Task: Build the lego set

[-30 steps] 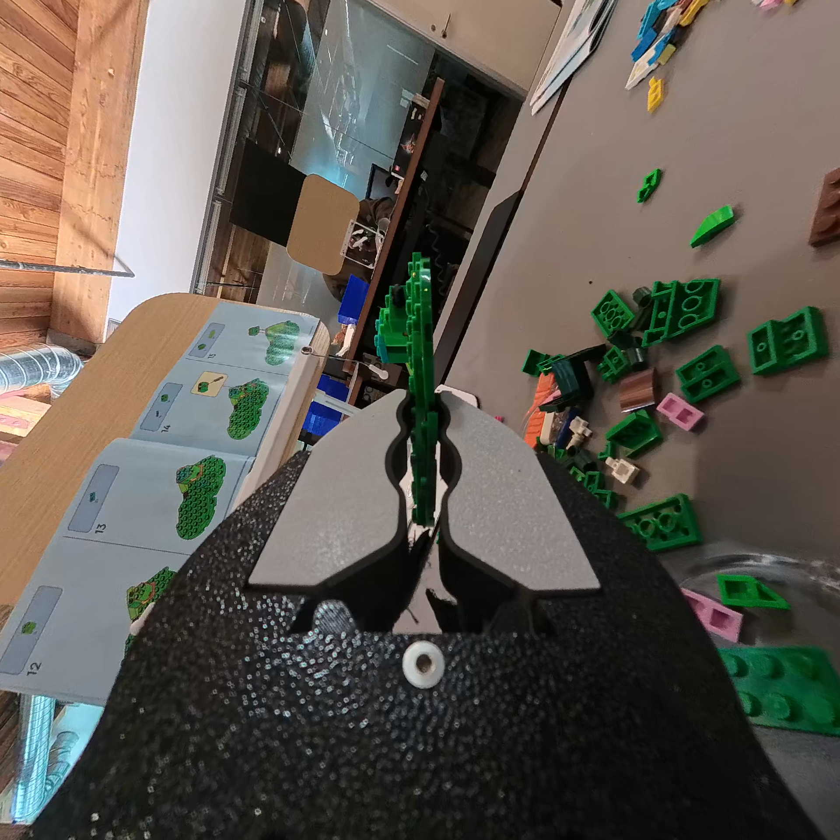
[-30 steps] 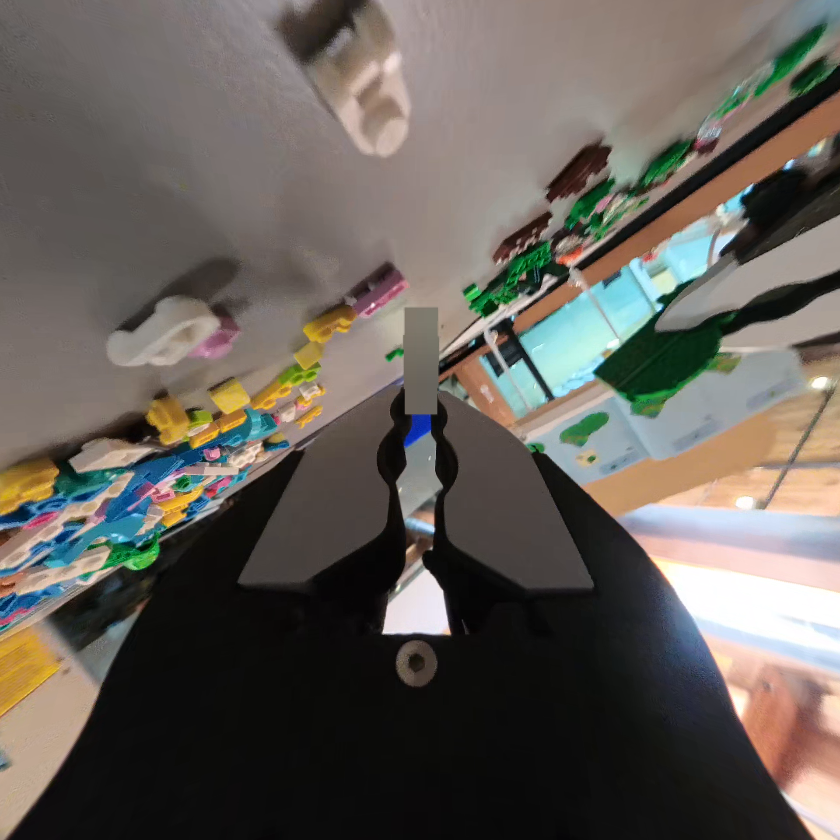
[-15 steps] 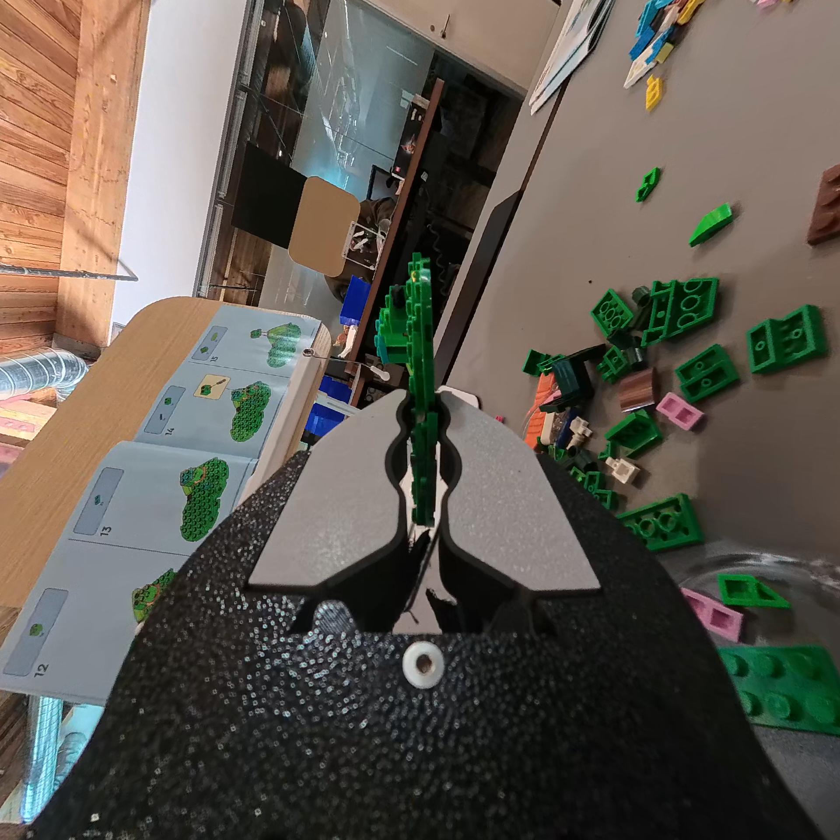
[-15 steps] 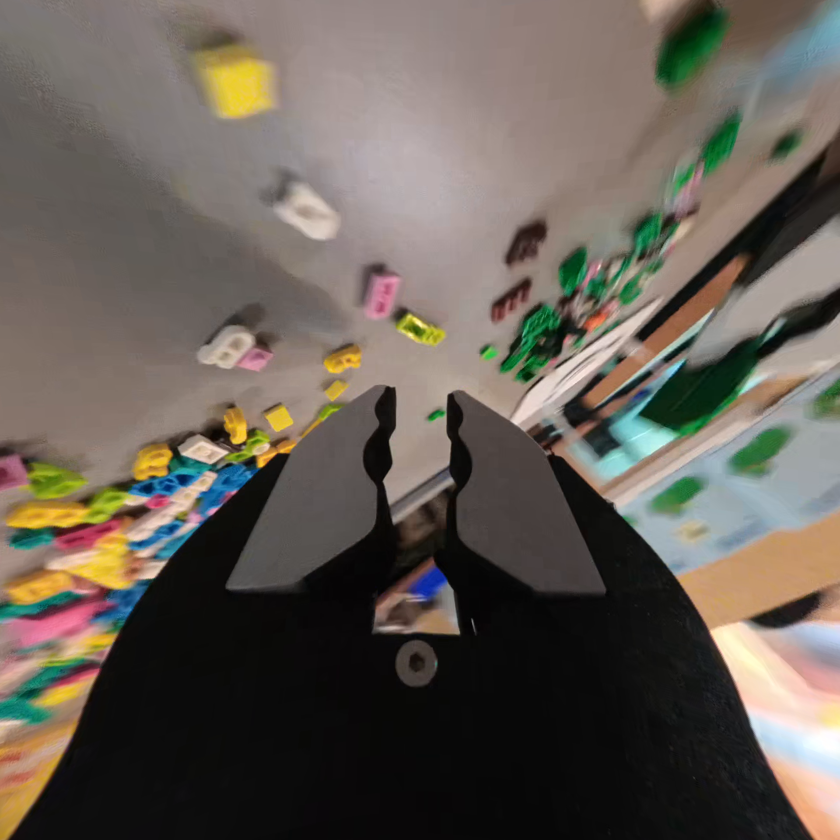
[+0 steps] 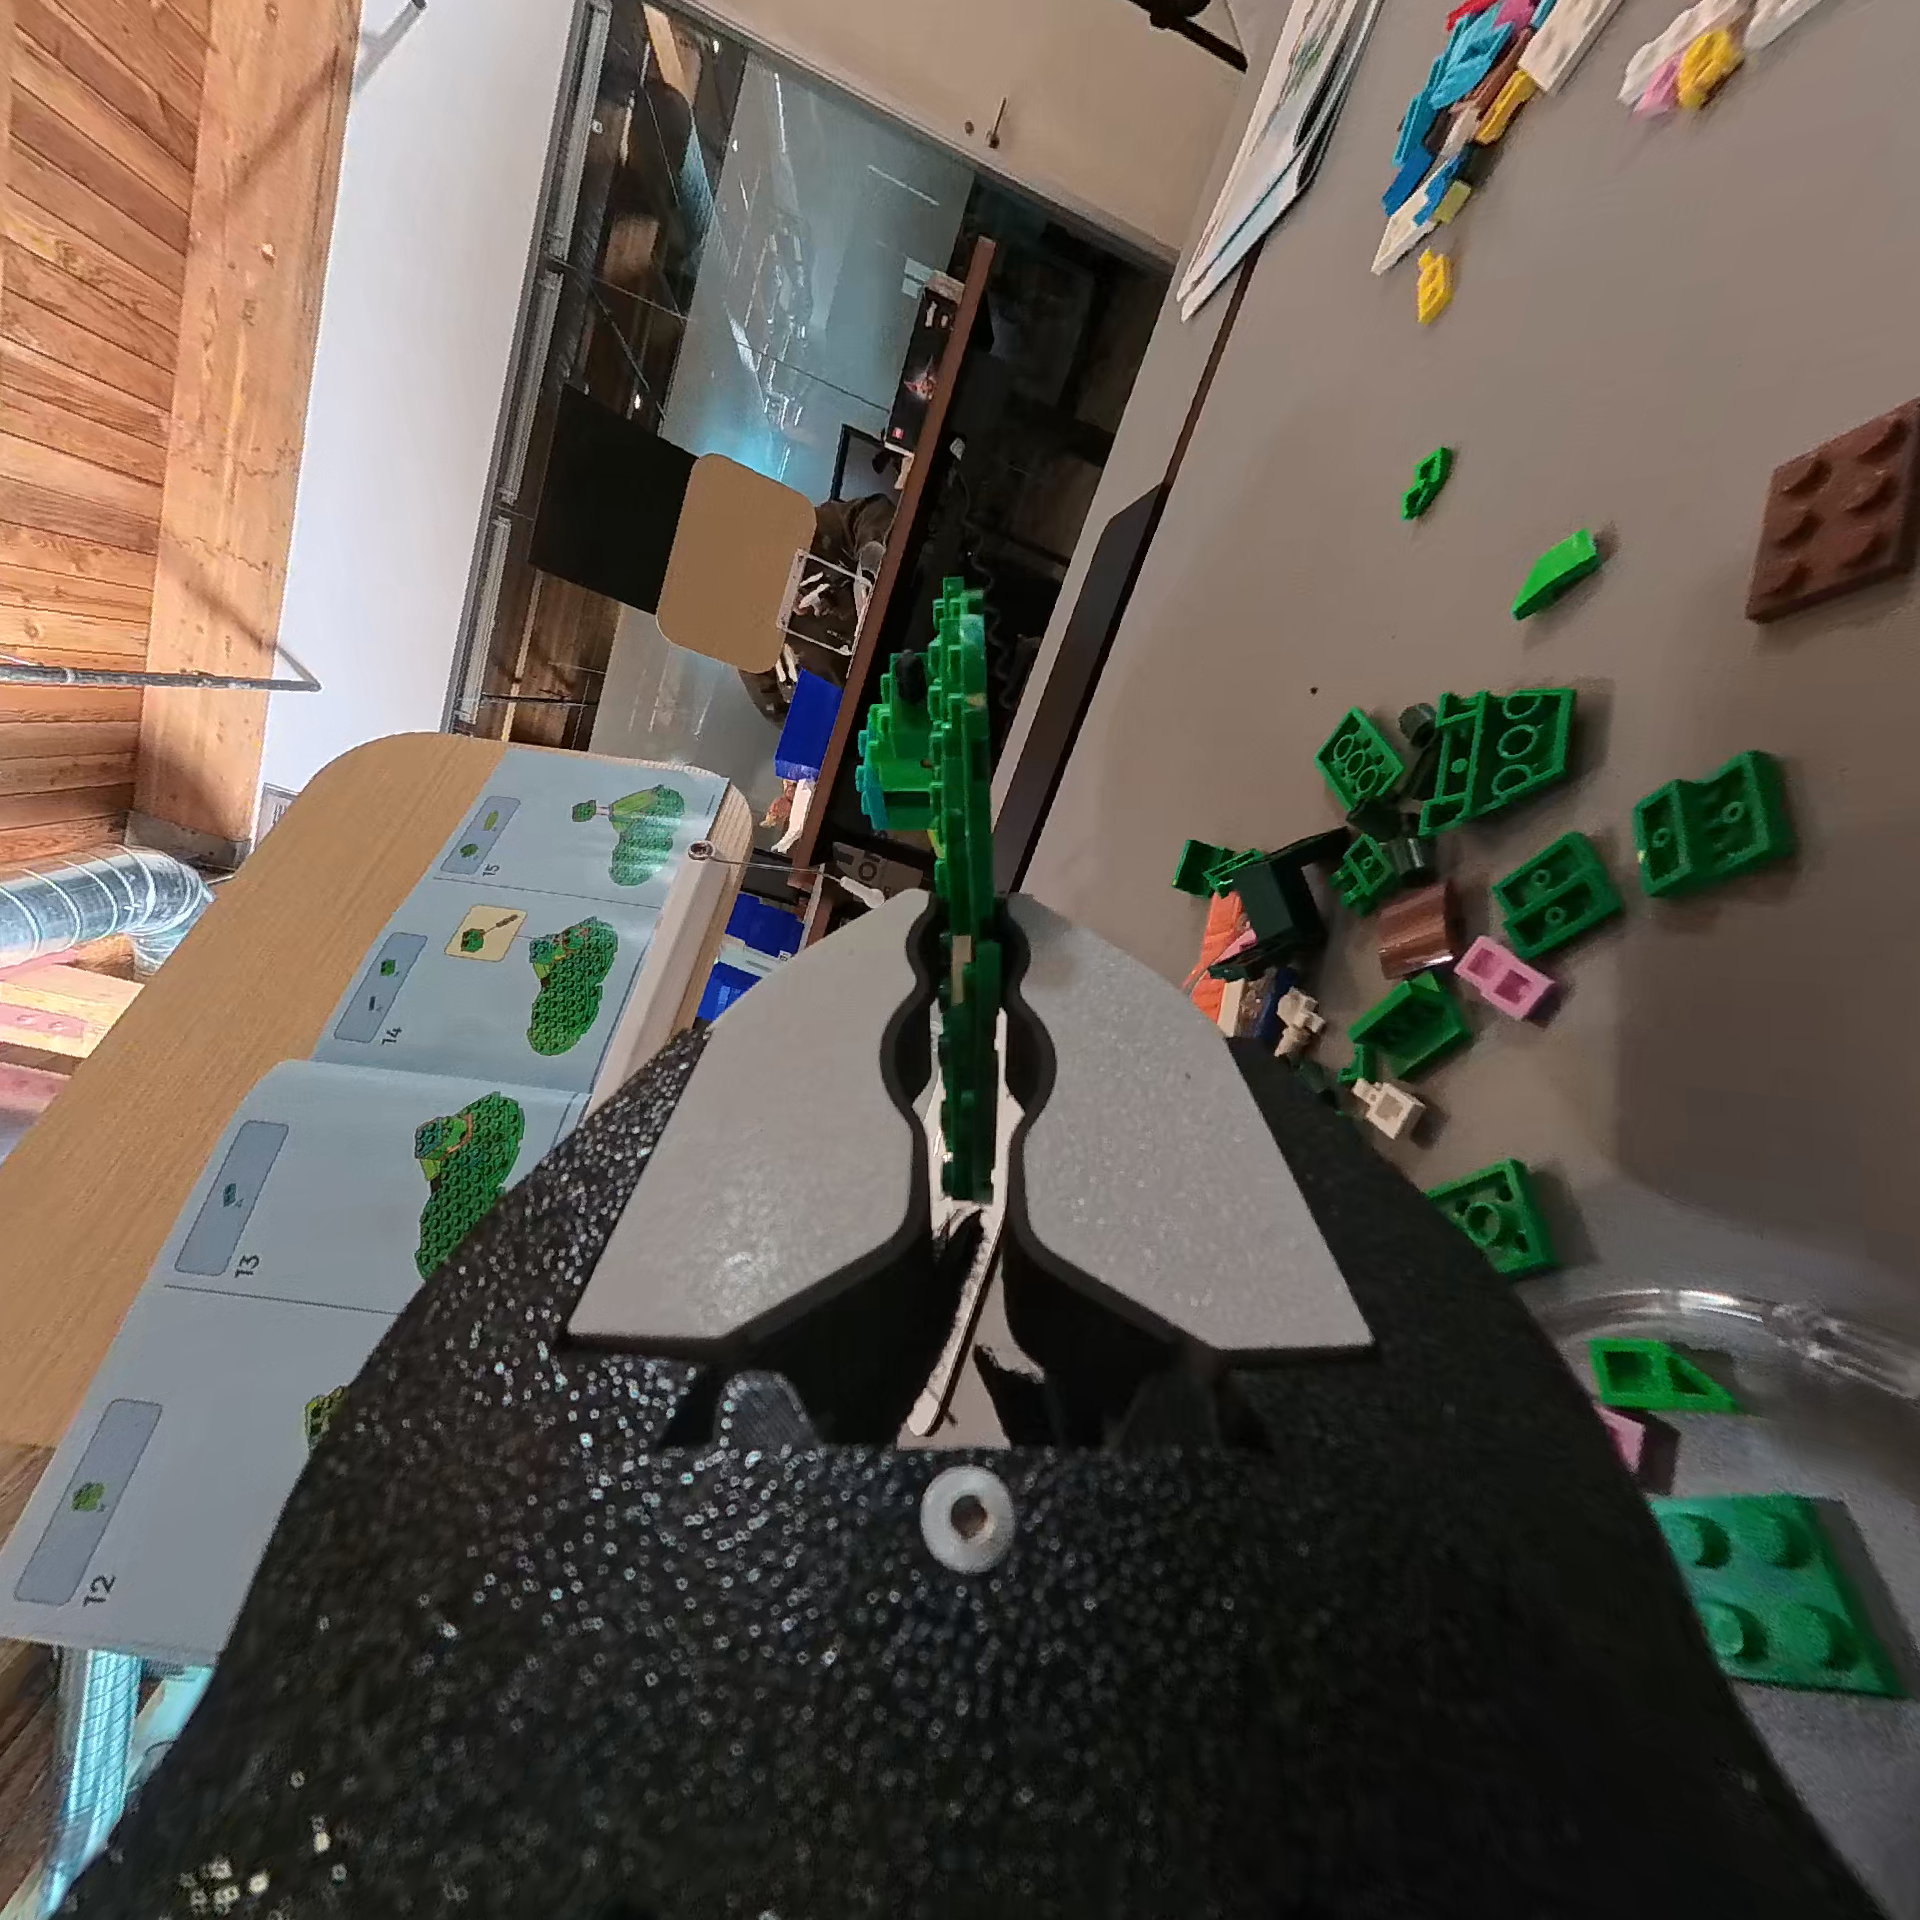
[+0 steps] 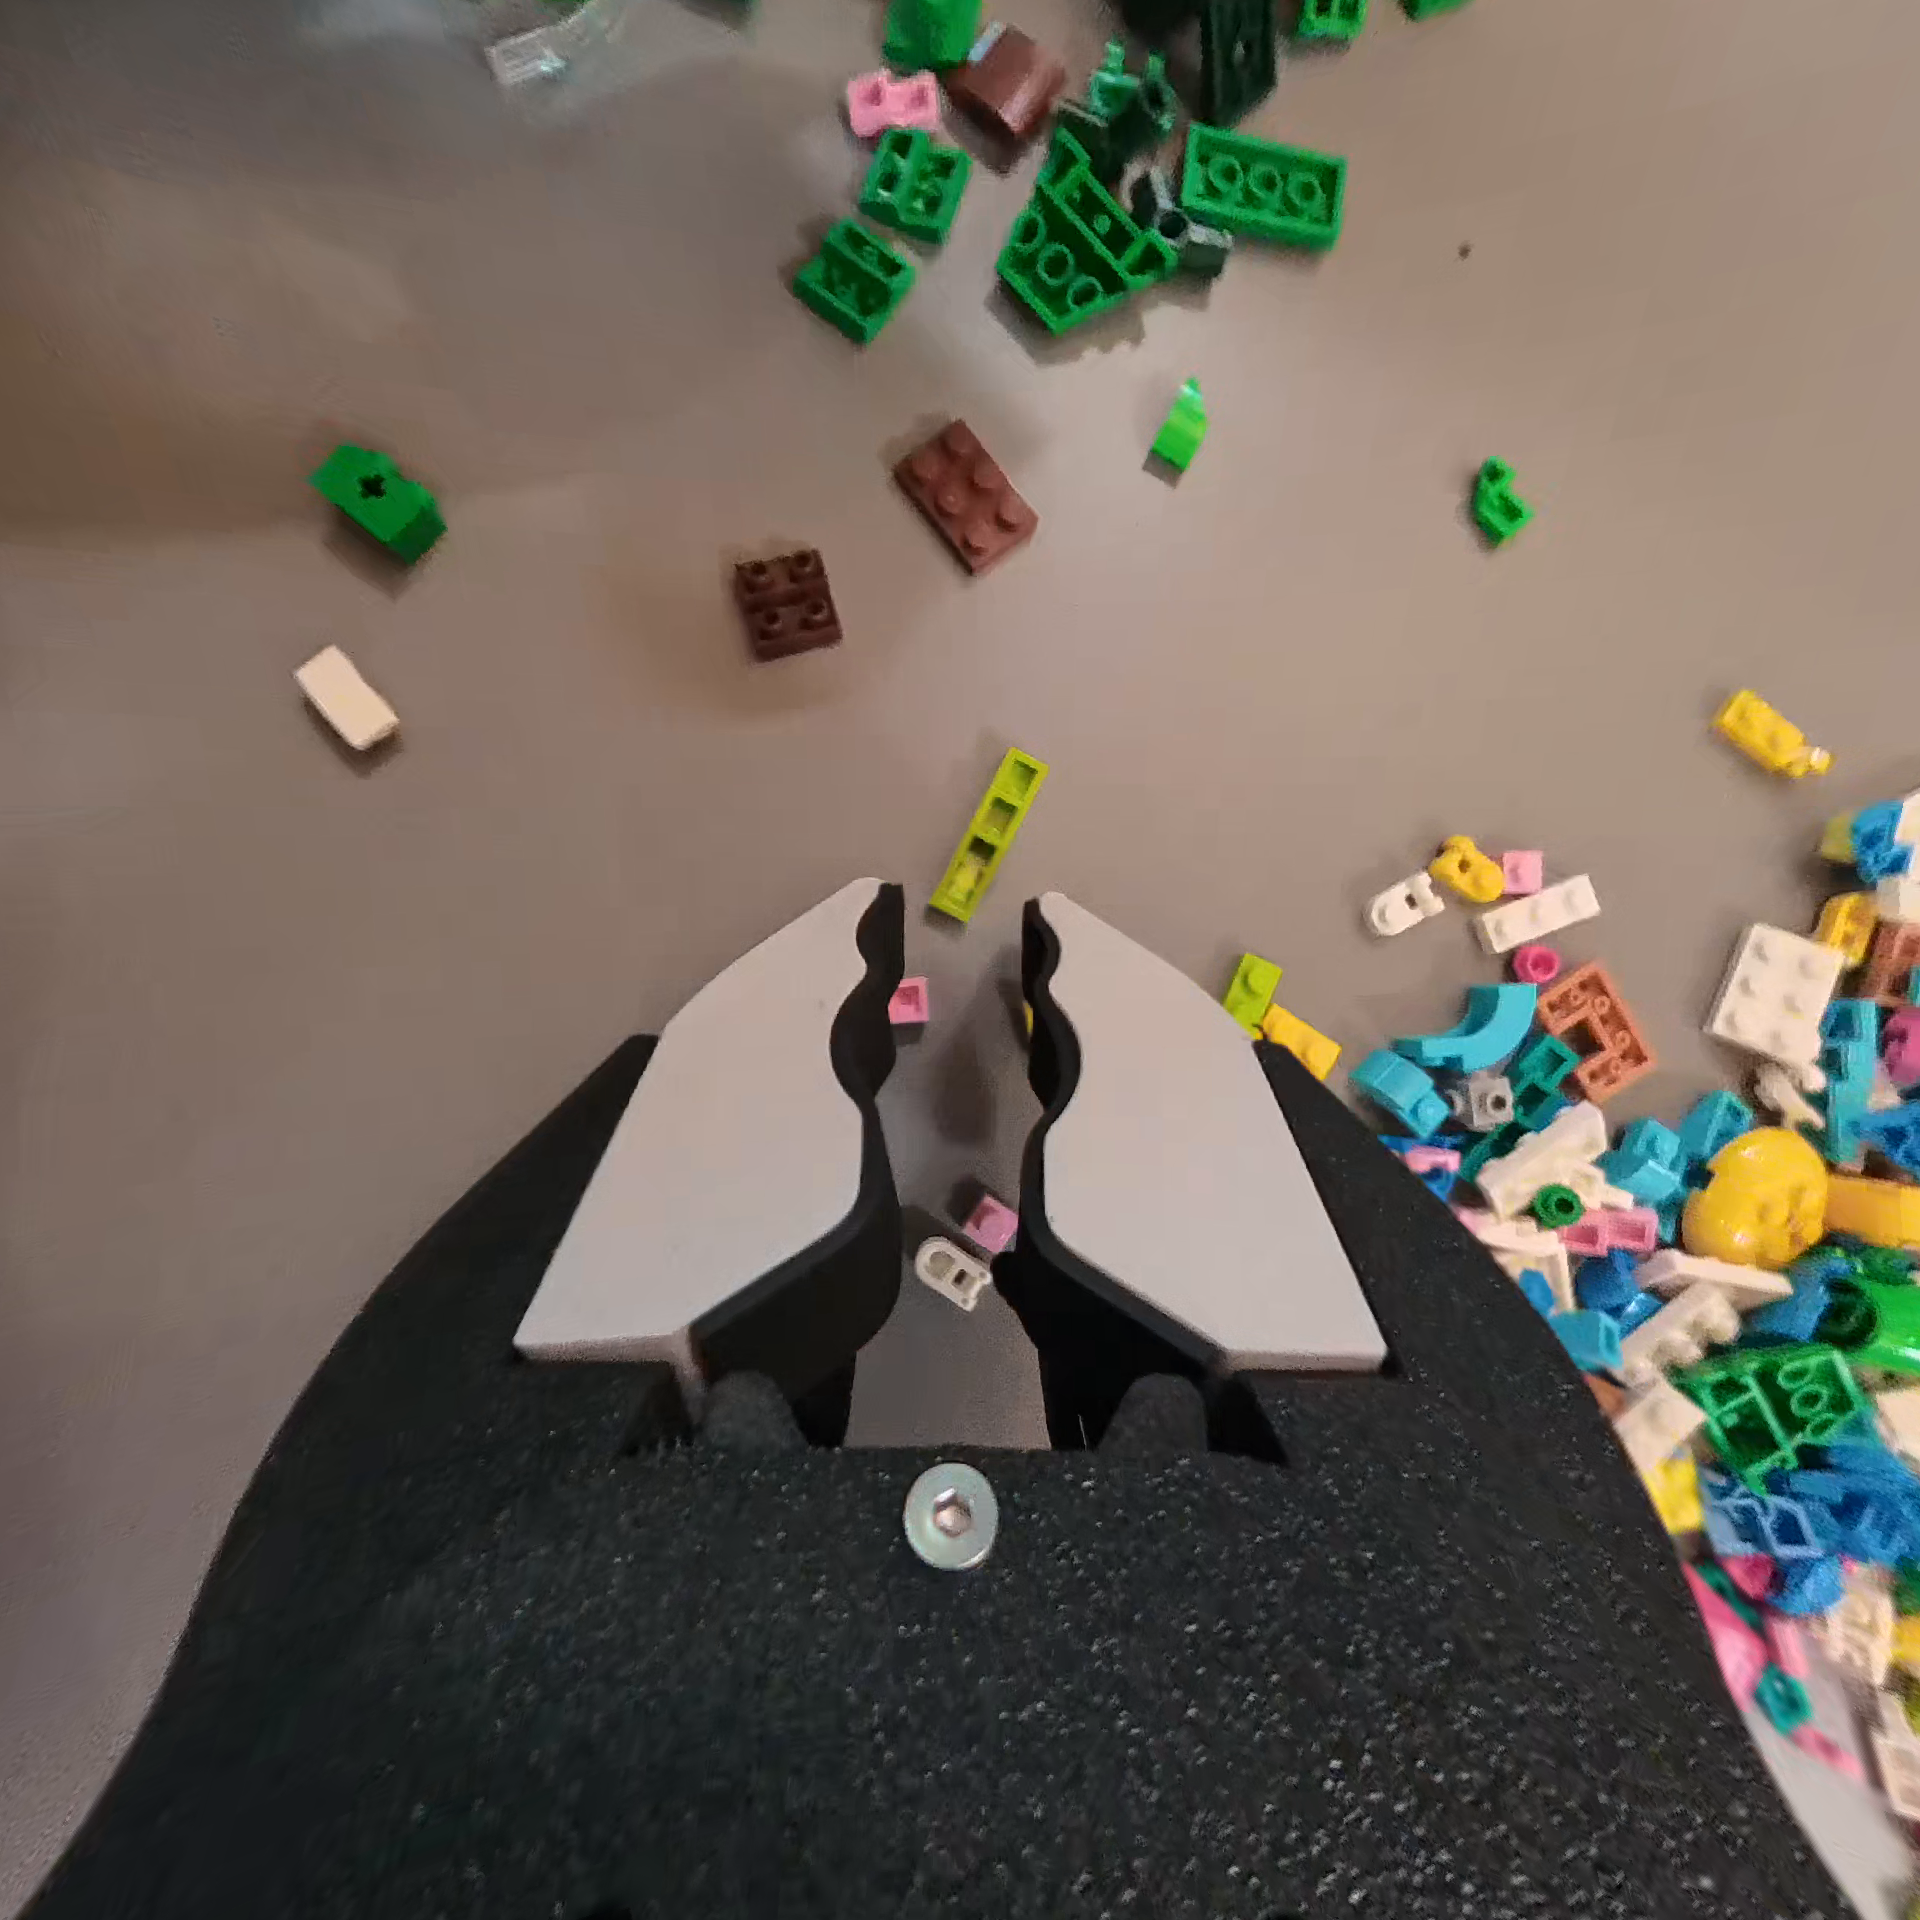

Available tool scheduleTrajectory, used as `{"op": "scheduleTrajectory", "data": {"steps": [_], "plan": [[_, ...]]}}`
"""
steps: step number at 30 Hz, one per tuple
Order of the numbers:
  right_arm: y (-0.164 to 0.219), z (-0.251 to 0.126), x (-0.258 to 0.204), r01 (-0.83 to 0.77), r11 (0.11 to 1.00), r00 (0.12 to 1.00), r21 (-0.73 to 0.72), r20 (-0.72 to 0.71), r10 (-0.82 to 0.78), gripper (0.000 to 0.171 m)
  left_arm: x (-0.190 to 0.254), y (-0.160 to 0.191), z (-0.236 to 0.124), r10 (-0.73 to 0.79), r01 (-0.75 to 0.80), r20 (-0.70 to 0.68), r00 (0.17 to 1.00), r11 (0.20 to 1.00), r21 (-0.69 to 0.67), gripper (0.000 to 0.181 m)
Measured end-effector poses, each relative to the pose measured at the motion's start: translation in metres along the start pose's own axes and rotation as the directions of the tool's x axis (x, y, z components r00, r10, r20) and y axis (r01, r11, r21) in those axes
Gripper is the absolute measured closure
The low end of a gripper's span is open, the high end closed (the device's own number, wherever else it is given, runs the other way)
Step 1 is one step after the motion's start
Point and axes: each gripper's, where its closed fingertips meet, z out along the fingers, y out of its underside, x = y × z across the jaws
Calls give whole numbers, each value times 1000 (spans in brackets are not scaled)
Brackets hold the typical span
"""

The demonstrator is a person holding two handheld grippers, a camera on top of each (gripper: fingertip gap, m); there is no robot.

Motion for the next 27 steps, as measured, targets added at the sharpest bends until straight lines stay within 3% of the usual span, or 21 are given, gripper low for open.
{"op": "scheduleTrajectory", "data": {"steps": [5,11,16,24,27], "plan": [[2,1,3,-3,1000,1000,-21,0,3,171,0,1,0,-3,3,0,1000,1000,-3,173],[-10,-7,10,181,983,981,-29,-66,-183,171,5,-11,-1,15,-14,-16,1000,999,32,173],[-5,1,-3,-57,996,995,-69,81,62,143,14,-19,0,42,-40,-41,998,998,55,173],[-1,8,1,52,993,998,-104,-32,-55,164,20,-32,-4,92,-85,-55,994,990,109,173],[-7,5,4,116,989,991,-89,-61,-122,164,22,-40,-5,216,-214,-11,976,972,100,173]]}}
